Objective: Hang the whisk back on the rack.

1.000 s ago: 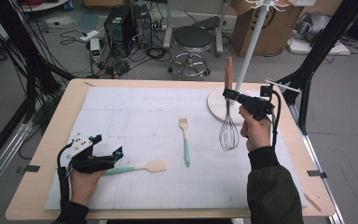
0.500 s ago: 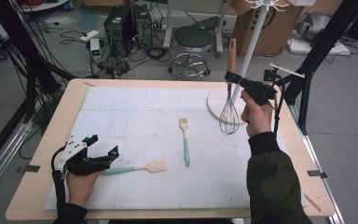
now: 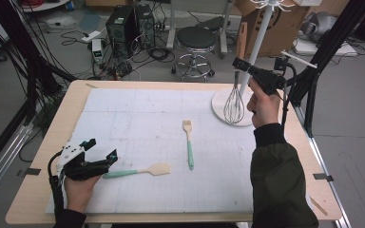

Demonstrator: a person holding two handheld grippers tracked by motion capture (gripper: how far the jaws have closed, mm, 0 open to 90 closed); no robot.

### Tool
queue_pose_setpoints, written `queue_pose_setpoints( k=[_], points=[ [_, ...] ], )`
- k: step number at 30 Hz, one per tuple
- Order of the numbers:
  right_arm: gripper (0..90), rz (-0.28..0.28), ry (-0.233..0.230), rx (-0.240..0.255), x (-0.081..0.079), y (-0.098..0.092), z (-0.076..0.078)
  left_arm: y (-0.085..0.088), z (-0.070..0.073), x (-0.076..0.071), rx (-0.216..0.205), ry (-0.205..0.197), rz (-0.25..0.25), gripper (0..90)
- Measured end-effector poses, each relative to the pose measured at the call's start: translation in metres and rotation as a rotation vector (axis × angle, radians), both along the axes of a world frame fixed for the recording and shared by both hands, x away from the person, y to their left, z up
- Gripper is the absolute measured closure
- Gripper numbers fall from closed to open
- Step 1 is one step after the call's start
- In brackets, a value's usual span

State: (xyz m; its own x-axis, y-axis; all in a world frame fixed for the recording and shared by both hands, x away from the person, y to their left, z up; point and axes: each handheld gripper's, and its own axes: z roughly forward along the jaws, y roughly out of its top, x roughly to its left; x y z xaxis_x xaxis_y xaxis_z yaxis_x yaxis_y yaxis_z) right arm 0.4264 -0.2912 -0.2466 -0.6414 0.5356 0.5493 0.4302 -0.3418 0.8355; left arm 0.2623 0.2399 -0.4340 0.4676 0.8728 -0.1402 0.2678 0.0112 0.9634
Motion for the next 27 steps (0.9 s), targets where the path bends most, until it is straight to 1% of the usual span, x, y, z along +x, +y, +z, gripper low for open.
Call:
queue_pose_setpoints(
  k=[3, 5, 8, 11, 13, 16, 19, 23, 25, 27],
  points=[
    [73.4, -0.003, -0.009, 0.006, 0.003, 0.001, 0.004, 0.000, 0.000, 0.000, -0.003, 0.001, -0.006, 6.7],
    [73.4, -0.006, -0.016, 0.021, 0.004, 0.000, 0.007, -0.001, 0.000, 0.000, 0.001, 0.001, -0.009, 6.6],
    [73.4, -0.022, -0.017, 0.025, 0.006, -0.004, 0.011, -0.001, 0.000, 0.000, -0.002, 0.000, -0.009, 6.7],
    [73.4, -0.030, -0.018, 0.031, 0.010, -0.007, 0.017, -0.002, 0.000, 0.000, -0.006, -0.003, -0.014, 6.7],
    [73.4, -0.035, -0.029, 0.032, 0.012, -0.008, 0.023, -0.002, 0.000, 0.000, -0.001, -0.004, -0.019, 6.7],
    [73.4, -0.037, -0.026, 0.046, 0.016, -0.010, 0.028, -0.002, 0.000, 0.001, -0.003, -0.002, -0.017, 6.7],
    [73.4, -0.045, -0.022, 0.023, 0.022, -0.011, 0.032, -0.002, 0.000, 0.000, 0.000, -0.003, -0.013, 6.7],
    [73.4, -0.056, -0.021, 0.025, 0.029, -0.014, 0.036, -0.001, 0.000, 0.000, 0.003, -0.003, -0.005, 6.7],
    [73.4, -0.069, -0.010, 0.027, 0.033, -0.017, 0.037, -0.002, 0.000, 0.000, -0.001, -0.003, -0.008, 6.7],
    [73.4, -0.082, -0.002, 0.031, 0.036, -0.019, 0.037, -0.002, 0.001, -0.001, 0.005, -0.006, -0.010, 6.7]
  ],
)
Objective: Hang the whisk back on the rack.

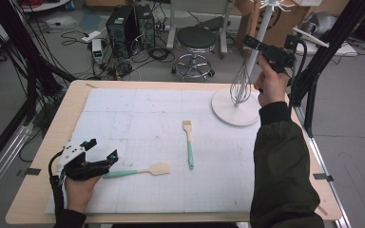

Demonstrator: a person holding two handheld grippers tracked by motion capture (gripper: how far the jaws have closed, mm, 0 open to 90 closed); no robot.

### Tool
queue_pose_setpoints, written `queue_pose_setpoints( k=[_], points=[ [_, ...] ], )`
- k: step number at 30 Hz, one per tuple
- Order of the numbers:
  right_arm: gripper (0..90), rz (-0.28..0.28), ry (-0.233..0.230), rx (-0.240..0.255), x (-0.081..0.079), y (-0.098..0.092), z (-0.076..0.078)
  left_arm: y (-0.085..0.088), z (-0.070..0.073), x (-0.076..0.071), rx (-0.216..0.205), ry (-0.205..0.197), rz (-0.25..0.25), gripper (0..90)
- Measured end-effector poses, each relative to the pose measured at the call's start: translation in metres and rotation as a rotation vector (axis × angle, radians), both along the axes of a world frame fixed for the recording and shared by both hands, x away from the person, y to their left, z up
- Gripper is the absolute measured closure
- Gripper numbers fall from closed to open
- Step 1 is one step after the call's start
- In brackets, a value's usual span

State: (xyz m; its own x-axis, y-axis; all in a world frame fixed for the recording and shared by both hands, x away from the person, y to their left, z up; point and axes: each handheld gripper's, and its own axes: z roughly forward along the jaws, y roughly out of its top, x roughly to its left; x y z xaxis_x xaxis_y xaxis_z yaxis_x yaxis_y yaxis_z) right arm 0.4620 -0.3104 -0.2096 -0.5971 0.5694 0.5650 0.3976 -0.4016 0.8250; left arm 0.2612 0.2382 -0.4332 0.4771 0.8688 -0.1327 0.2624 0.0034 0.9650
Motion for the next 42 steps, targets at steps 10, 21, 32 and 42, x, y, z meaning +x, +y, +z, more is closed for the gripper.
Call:
queue_pose_setpoints(
  k=[10, 21, 32, 42],
  points=[
    [73.3, -0.054, -0.004, -0.062, -0.002, -0.002, 0.000, -0.001, 0.001, 0.000, -0.001, 0.000, -0.008, 6.7],
    [73.0, -0.103, -0.049, -0.111, -0.004, -0.003, -0.011, -0.002, 0.001, -0.001, -0.002, -0.002, -0.010, 6.7],
    [68.9, -0.141, -0.029, -0.102, 0.004, -0.002, -0.016, -0.003, 0.001, -0.001, -0.003, 0.004, -0.017, 6.7],
    [45.3, -0.195, -0.017, -0.024, 0.005, -0.014, -0.019, -0.004, 0.000, 0.000, 0.000, 0.005, -0.022, 6.7]
  ],
)
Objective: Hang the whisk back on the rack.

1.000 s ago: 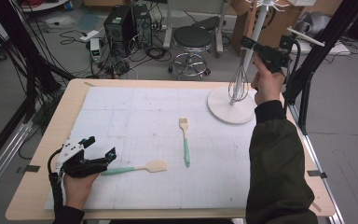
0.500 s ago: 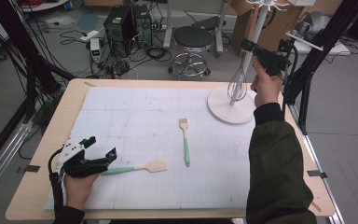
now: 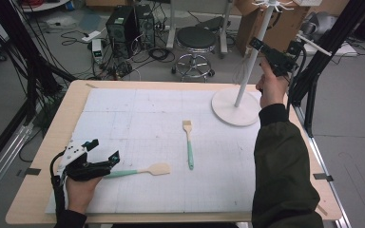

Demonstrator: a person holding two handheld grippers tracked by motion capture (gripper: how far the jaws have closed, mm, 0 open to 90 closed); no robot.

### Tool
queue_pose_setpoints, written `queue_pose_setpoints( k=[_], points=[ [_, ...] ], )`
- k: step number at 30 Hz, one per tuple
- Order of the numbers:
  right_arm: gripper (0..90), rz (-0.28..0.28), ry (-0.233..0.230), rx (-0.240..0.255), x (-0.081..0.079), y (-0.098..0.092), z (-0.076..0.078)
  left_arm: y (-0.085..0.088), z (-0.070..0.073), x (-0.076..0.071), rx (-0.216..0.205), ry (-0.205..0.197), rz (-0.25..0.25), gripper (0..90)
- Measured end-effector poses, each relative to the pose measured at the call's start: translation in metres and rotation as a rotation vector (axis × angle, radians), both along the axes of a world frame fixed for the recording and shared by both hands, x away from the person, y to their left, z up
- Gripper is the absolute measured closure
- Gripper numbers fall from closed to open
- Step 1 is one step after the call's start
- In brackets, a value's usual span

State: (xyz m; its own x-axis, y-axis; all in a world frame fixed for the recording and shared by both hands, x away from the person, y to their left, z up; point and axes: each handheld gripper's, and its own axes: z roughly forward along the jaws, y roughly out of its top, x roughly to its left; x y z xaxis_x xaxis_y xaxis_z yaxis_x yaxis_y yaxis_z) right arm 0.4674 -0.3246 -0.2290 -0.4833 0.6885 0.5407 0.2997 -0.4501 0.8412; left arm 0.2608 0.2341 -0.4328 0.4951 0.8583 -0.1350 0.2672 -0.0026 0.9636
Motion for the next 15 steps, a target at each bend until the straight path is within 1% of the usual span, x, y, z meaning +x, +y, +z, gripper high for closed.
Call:
queue_pose_setpoints(
  k=[3, 5, 7, 8, 9, 11, 15],
  points=[
    [44.6, 0.000, -0.007, 0.007, -0.003, -0.002, 0.002, 0.001, 0.000, 0.000, 0.005, -0.001, 0.000, 6.7],
    [44.5, 0.002, -0.012, 0.001, -0.005, -0.003, 0.003, 0.001, 0.000, 0.000, -0.002, 0.001, 0.002, 6.7],
    [44.7, 0.003, -0.020, 0.004, -0.007, -0.004, 0.004, 0.002, 0.001, 0.000, 0.002, -0.004, 0.003, 6.7],
    [45.1, 0.002, -0.027, 0.002, -0.008, -0.005, 0.006, 0.001, 0.001, -0.001, -0.002, -0.004, 0.006, 6.7],
    [45.4, -0.004, -0.035, 0.000, -0.009, -0.006, 0.007, 0.001, 0.001, -0.001, 0.000, -0.002, 0.004, 6.7],
    [46.7, -0.013, -0.046, 0.014, -0.011, -0.009, 0.009, 0.001, 0.001, -0.001, 0.001, -0.003, 0.001, 6.7],
    [48.3, -0.039, -0.070, 0.018, -0.015, -0.014, 0.014, 0.001, 0.001, -0.001, 0.000, -0.003, 0.003, 6.7]
  ],
)
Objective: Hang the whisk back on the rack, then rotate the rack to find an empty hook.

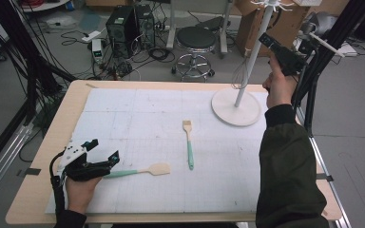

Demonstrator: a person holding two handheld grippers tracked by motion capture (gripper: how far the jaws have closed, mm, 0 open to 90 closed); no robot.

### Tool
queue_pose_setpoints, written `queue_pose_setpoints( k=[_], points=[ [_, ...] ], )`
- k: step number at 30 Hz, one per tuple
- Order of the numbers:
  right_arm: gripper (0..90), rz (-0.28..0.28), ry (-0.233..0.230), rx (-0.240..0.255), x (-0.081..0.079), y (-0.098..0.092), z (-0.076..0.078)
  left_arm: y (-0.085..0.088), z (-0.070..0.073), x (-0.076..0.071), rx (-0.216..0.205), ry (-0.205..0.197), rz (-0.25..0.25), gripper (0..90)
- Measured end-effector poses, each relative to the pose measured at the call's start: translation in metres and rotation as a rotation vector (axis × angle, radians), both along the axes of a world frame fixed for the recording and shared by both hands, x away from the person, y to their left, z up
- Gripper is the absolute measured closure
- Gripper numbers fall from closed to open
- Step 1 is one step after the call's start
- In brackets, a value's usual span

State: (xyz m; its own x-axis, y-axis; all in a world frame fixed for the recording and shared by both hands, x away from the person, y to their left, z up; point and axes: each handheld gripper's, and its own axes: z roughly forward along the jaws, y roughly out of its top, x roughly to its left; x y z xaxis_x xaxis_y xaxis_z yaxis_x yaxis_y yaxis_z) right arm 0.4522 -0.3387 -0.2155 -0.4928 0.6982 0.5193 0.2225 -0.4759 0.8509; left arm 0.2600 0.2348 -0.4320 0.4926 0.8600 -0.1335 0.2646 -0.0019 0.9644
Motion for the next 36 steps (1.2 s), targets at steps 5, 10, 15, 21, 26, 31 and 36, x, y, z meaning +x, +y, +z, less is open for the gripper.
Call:
queue_pose_setpoints(
  k=[5, 10, 15, 21, 26, 31, 36],
  points=[
    [48.1, -0.021, -0.010, 0.003, -0.002, -0.007, 0.004, 0.000, 0.000, 0.000, 0.000, 0.001, 0.002, 6.7],
    [47.9, -0.041, -0.011, 0.005, -0.002, -0.014, 0.007, 0.000, 0.000, 0.000, 0.000, 0.001, 0.002, 6.7],
    [47.6, -0.055, -0.025, -0.004, -0.001, -0.018, 0.015, 0.000, -0.001, 0.001, -0.001, 0.005, -0.001, 6.7],
    [48.0, -0.074, -0.038, 0.000, 0.004, -0.019, 0.027, 0.001, -0.001, 0.000, -0.006, 0.003, 0.004, 6.7],
    [55.3, -0.121, -0.029, 0.026, 0.009, -0.024, 0.034, 0.002, -0.001, 0.000, -0.005, 0.003, 0.004, 6.7],
    [81.1, -0.121, -0.012, 0.019, 0.014, -0.029, 0.034, 0.002, -0.001, 0.000, -0.003, 0.006, 0.008, 6.7],
    [89.7, -0.111, 0.008, 0.028, 0.021, -0.031, 0.035, 0.003, -0.001, 0.000, 0.001, 0.002, 0.015, 6.7]
  ],
)
